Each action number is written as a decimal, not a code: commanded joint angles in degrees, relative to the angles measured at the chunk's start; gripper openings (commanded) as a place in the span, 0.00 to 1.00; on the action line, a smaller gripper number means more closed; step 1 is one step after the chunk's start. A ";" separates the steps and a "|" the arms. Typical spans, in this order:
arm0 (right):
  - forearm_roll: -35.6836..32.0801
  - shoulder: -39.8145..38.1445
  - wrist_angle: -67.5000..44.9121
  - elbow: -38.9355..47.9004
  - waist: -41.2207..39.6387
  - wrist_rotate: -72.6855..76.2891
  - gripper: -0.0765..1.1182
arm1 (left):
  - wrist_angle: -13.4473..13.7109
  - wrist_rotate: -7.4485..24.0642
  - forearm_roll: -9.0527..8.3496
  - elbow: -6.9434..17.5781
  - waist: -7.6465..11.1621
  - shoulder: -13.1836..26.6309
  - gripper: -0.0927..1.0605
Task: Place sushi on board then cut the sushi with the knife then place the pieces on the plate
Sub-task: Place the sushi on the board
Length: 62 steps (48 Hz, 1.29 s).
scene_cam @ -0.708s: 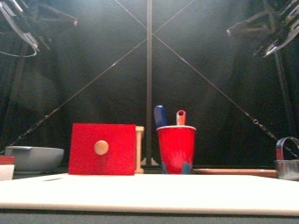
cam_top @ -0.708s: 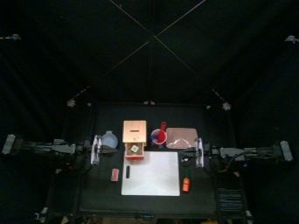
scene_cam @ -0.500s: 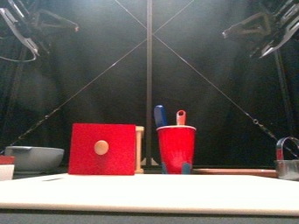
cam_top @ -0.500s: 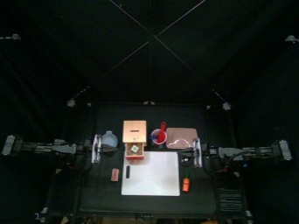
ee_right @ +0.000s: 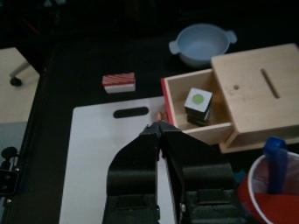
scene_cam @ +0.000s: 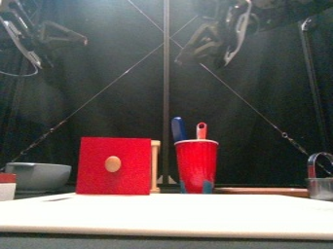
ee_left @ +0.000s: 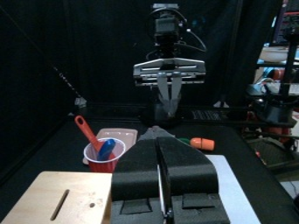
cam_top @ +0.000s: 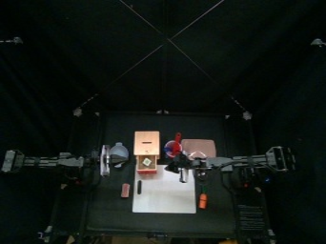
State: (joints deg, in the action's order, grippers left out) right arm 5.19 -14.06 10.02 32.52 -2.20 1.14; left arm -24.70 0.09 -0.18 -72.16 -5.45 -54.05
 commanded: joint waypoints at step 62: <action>-8.35 31.11 28.04 -34.19 -6.06 17.84 0.93 | -0.53 -0.44 1.76 -1.49 0.44 0.88 0.15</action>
State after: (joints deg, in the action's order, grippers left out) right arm -1.23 17.67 36.91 0.53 -8.61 17.67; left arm -24.70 -0.35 1.49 -74.53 -5.01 -53.53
